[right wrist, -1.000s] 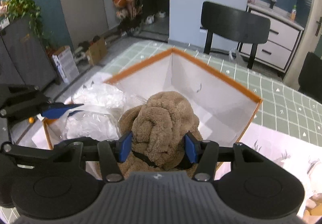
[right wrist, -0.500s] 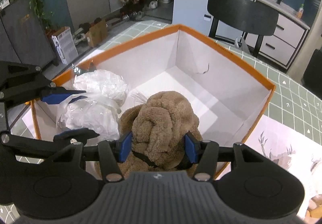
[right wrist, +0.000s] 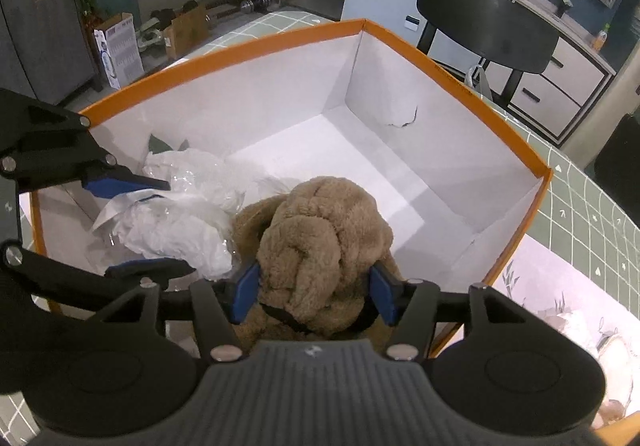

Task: Organize soft objects
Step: 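Lower the dog into the orange box with the right tool while the left tool drops the bag in, then withdraw both open tools from the orange box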

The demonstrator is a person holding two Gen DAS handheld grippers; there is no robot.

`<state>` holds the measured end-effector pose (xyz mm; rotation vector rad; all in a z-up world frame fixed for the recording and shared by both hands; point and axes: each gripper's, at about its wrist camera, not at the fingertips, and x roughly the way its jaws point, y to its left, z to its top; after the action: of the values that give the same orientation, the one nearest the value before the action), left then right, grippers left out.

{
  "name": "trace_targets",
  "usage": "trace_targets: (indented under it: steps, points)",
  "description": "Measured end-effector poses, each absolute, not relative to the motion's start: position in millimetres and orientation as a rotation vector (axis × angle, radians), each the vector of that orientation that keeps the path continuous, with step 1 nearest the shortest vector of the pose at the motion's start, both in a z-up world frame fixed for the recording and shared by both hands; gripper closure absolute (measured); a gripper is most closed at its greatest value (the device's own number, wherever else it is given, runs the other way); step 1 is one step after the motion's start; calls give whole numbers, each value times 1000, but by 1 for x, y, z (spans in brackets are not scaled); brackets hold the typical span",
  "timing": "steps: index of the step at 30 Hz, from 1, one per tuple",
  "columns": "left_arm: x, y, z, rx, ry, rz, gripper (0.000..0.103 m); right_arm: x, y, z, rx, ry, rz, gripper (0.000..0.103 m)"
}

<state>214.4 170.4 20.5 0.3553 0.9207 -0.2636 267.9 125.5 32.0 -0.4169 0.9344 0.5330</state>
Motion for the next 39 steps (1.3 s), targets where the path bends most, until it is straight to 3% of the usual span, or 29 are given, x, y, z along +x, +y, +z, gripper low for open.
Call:
trace_targets:
  steps: [10,24,39]
  points:
    - [204,169,42,355,865,-220,36,264,119,46,-365,899,539,34]
    - [176,162,90,341,761,-167,35,238,82,107,-280,790,546,31]
    - [113,101,100,313,624,-324,30,181,-55,136,-157,707,531,27]
